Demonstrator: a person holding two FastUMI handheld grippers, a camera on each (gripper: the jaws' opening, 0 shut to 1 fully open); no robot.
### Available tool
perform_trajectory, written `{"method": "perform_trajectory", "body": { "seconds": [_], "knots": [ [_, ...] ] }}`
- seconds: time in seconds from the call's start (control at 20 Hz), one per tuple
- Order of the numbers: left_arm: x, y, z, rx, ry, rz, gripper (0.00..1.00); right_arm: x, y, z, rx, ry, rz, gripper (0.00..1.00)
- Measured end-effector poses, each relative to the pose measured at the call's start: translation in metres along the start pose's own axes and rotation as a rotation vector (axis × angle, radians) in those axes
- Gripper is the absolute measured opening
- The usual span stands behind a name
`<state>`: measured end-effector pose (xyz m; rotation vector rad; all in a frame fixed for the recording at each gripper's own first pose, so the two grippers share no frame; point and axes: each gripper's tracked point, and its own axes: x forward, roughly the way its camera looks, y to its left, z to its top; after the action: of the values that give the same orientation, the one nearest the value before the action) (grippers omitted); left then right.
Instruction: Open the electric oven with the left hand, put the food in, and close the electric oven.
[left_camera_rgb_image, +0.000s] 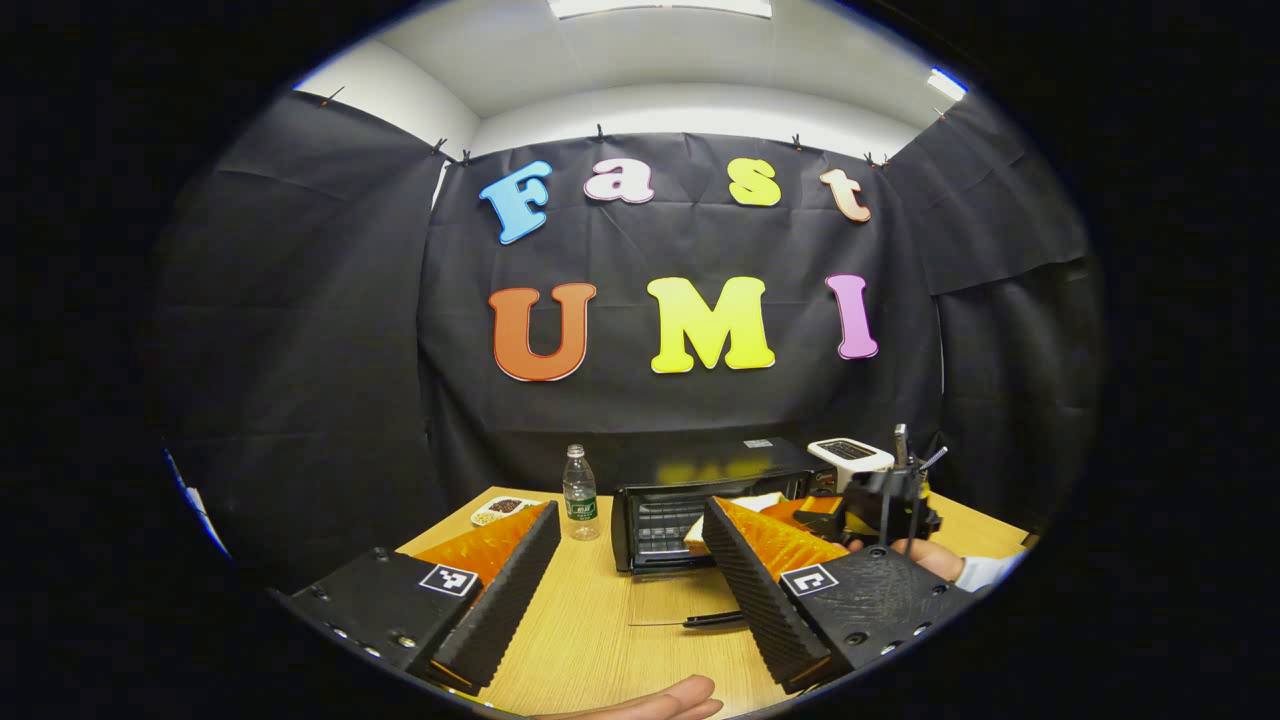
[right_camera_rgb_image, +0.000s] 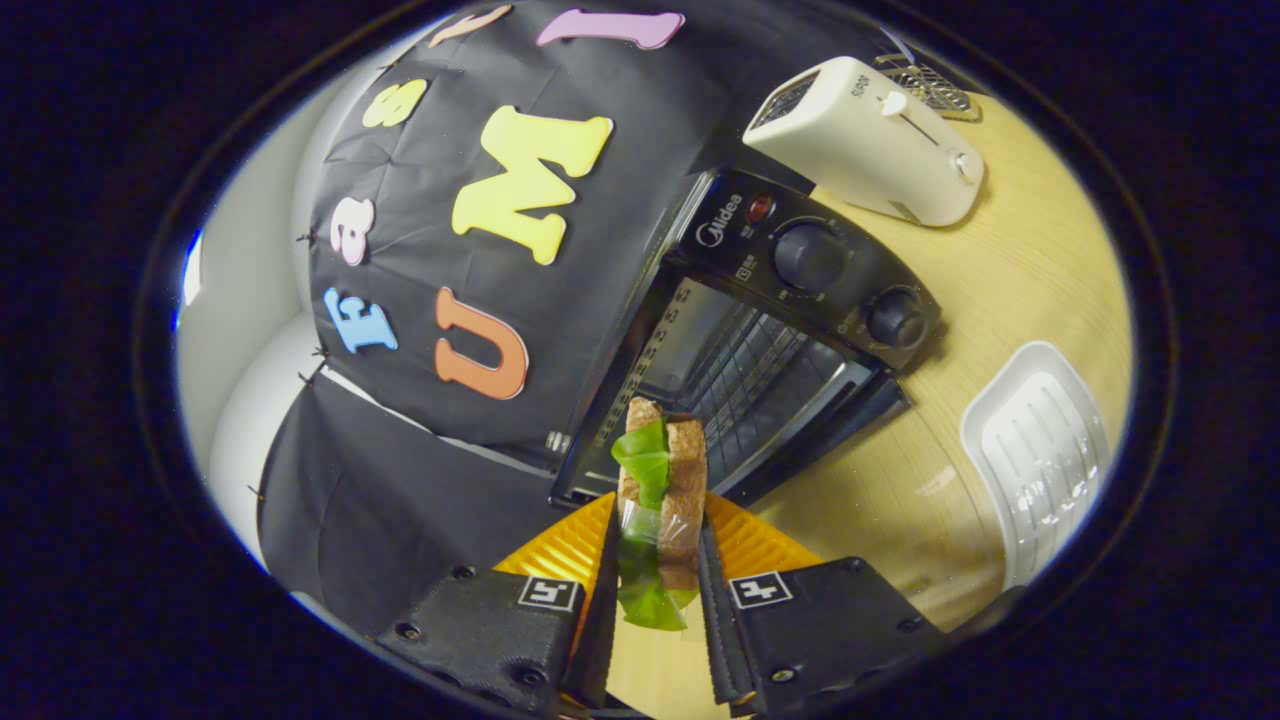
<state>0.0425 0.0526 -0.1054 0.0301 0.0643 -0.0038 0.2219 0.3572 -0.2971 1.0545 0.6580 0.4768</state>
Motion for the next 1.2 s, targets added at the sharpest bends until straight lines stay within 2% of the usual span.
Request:
{"method": "perform_trajectory", "body": {
  "seconds": [0.3, 0.35, 0.5, 0.55, 0.6, 0.65, 0.75, 0.8, 0.85, 0.9, 0.95, 1.0, 1.05, 1.1, 1.15, 1.2],
  "knots": [
    [-0.008, 0.023, -0.007, -0.02, 0.023, 0.025, 0.94, 0.079, -0.013, 0.017, 0.035, -0.219, -0.032, 0.42],
    [-0.009, 0.025, -0.008, -0.026, 0.023, 0.027, 0.94, 0.09, -0.019, 0.017, 0.014, -0.245, -0.052, 0.32],
    [-0.012, 0.03, -0.009, -0.034, 0.023, 0.026, 0.94, 0.107, -0.026, 0.025, -0.016, -0.335, -0.084, 0.33],
    [-0.013, 0.031, -0.009, -0.034, 0.021, 0.026, 0.94, 0.109, -0.026, 0.024, -0.01, -0.353, -0.086, 0.44],
    [-0.013, 0.033, -0.009, -0.033, 0.02, 0.026, 0.94, 0.109, -0.026, 0.026, 0.002, -0.377, -0.088, 0.35],
    [-0.013, 0.035, -0.011, -0.034, 0.021, 0.027, 0.94, 0.111, -0.026, 0.027, 0.007, -0.393, -0.097, 0.46],
    [-0.011, 0.036, -0.014, -0.041, 0.029, 0.027, 0.94, 0.113, -0.03, 0.024, 0.009, -0.41, -0.121, 0.48],
    [-0.01, 0.036, -0.017, -0.045, 0.035, 0.026, 0.94, 0.113, -0.032, 0.023, 0.001, -0.414, -0.134, 0.35],
    [-0.01, 0.037, -0.019, -0.047, 0.039, 0.026, 0.94, 0.114, -0.033, 0.022, -0.009, -0.416, -0.146, 0.51],
    [-0.011, 0.038, -0.02, -0.048, 0.041, 0.027, 0.94, 0.116, -0.035, 0.02, -0.022, -0.406, -0.163, 0.53],
    [-0.01, 0.039, -0.022, -0.048, 0.044, 0.028, 0.94, 0.117, -0.036, 0.016, -0.038, -0.391, -0.17, 0.43],
    [-0.009, 0.04, -0.025, -0.05, 0.05, 0.03, 0.94, 0.117, -0.033, 0.018, -0.052, -0.396, -0.176, 0.49],
    [-0.01, 0.043, -0.026, -0.055, 0.049, 0.034, 0.94, 0.117, -0.033, 0.018, -0.085, -0.393, -0.188, 0.56],
    [-0.01, 0.043, -0.026, -0.063, 0.05, 0.034, 0.94, 0.115, -0.032, 0.02, -0.119, -0.402, -0.208, 0.71],
    [-0.011, 0.044, -0.03, -0.07, 0.059, 0.032, 0.94, 0.114, -0.032, 0.02, -0.158, -0.403, -0.23, 0.8],
    [-0.012, 0.046, -0.032, -0.074, 0.065, 0.035, 0.94, 0.116, -0.033, 0.018, -0.203, -0.391, -0.256, 0.71]
  ]
}}
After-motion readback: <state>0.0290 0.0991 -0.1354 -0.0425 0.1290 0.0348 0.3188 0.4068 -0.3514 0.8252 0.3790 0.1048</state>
